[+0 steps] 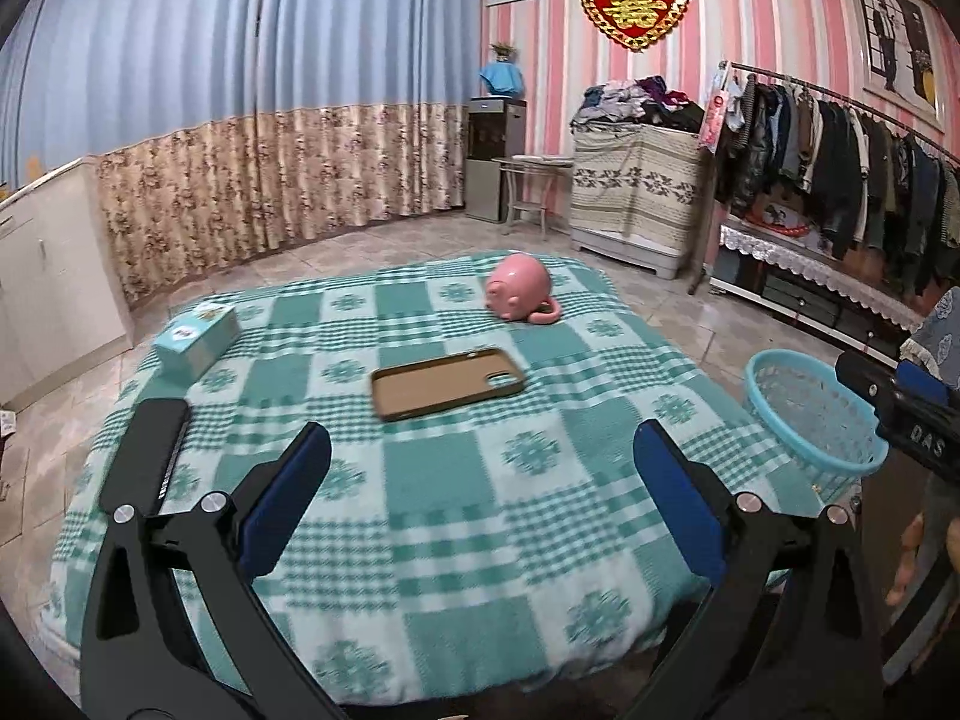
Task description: Collect trash
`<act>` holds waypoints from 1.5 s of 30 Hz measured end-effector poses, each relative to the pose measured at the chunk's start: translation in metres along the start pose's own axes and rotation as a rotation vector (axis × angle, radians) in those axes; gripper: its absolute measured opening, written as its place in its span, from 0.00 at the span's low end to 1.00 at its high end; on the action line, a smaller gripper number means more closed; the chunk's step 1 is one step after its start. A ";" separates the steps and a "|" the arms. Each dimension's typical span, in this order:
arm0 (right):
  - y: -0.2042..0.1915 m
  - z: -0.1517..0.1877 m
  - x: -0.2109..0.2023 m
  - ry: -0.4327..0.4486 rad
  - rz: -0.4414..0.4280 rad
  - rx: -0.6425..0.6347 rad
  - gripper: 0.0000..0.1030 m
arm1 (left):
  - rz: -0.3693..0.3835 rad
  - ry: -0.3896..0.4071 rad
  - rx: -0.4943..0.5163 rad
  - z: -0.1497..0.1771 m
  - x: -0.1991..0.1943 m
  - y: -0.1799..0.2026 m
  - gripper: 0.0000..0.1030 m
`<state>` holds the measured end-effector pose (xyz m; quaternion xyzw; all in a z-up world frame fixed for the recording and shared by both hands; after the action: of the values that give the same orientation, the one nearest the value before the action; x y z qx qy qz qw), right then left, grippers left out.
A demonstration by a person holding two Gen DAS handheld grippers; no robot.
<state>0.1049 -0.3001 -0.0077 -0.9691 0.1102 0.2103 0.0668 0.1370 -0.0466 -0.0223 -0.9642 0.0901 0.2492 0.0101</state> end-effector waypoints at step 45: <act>-0.075 0.019 -0.075 0.107 -0.116 -0.108 0.96 | -0.044 0.187 -0.015 0.017 -0.076 -0.021 0.95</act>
<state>0.0494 -0.2102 0.0132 -0.9859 0.0458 0.1595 0.0204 0.0674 -0.0124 -0.0014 -0.9850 0.0676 0.1587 0.0000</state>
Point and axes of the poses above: each gripper's, at about its wrist camera, not at the fingertips, and x roughly the way its jaws point, y to its right, z to its underside, the point moved 9 cm from there along x, roughly the way its jaws point
